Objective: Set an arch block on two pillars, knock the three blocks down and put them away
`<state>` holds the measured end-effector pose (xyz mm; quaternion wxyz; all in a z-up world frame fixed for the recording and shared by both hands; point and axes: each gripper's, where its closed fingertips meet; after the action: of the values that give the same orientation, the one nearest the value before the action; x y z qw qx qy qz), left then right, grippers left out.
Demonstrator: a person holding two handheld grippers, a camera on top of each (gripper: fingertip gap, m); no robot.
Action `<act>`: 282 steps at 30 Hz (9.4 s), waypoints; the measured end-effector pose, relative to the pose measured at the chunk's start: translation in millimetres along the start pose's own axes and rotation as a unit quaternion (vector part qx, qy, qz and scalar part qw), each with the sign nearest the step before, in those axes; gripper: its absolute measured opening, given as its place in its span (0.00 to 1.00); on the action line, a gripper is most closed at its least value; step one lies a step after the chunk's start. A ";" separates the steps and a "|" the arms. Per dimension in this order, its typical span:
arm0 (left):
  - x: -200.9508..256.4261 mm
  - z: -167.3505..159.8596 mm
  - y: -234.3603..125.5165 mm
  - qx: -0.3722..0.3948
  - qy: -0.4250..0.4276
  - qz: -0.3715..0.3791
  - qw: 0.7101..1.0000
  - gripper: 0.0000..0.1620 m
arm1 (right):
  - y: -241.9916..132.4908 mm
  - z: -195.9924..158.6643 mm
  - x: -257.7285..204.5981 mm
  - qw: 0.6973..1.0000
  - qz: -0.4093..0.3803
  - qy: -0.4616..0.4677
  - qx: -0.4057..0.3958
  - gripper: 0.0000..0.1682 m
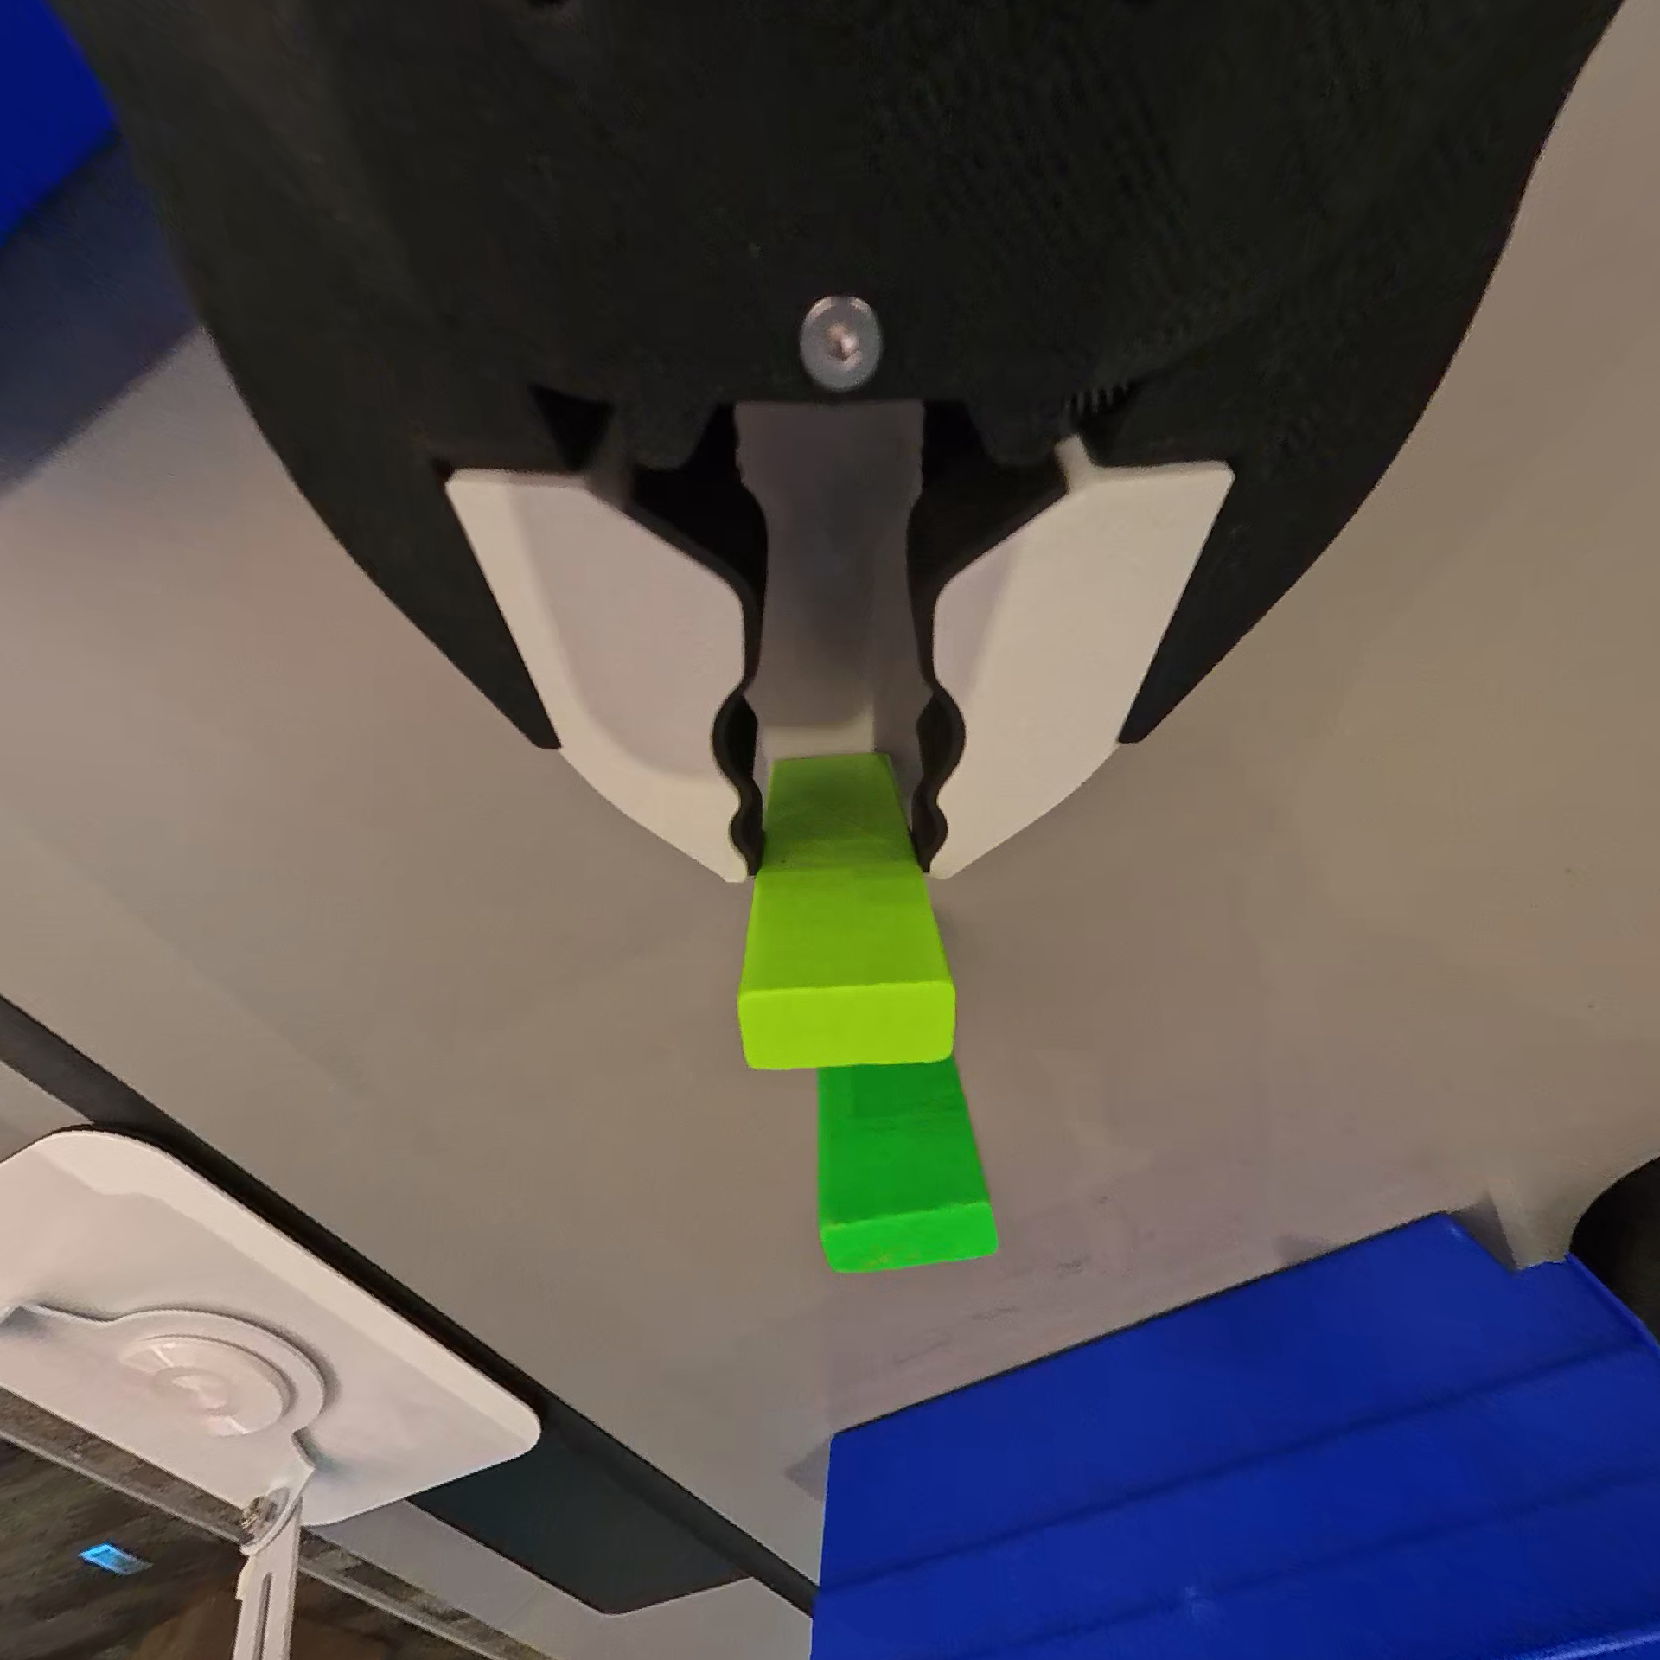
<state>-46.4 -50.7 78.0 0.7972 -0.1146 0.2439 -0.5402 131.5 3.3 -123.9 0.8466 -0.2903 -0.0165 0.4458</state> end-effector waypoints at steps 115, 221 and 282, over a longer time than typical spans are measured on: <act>56.8 37.8 46.6 0.068 -0.162 -0.230 0.957 0.22 | -38.9 60.3 -22.5 0.991 -0.001 -0.066 -0.119 0.20; -20.1 -2.2 33.9 -0.071 0.009 0.116 0.991 0.01 | 61.9 -26.7 -84.5 0.950 0.085 -0.194 -0.231 0.25; 68.7 59.4 117.8 0.118 -0.079 -0.124 0.982 0.19 | -107.2 157.8 -120.7 0.939 0.294 -0.015 0.176 0.35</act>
<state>99.3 -72.5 58.0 0.7490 -0.0911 0.0982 -0.6488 93.6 -60.2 89.4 0.7149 -0.1216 0.1363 0.6749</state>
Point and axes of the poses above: each gripper's, where its closed fingertips meet, y out along the fingers, z out of its top, x = y × z across the jaws, and after that the axes turned 15 degrees about y, right-handed
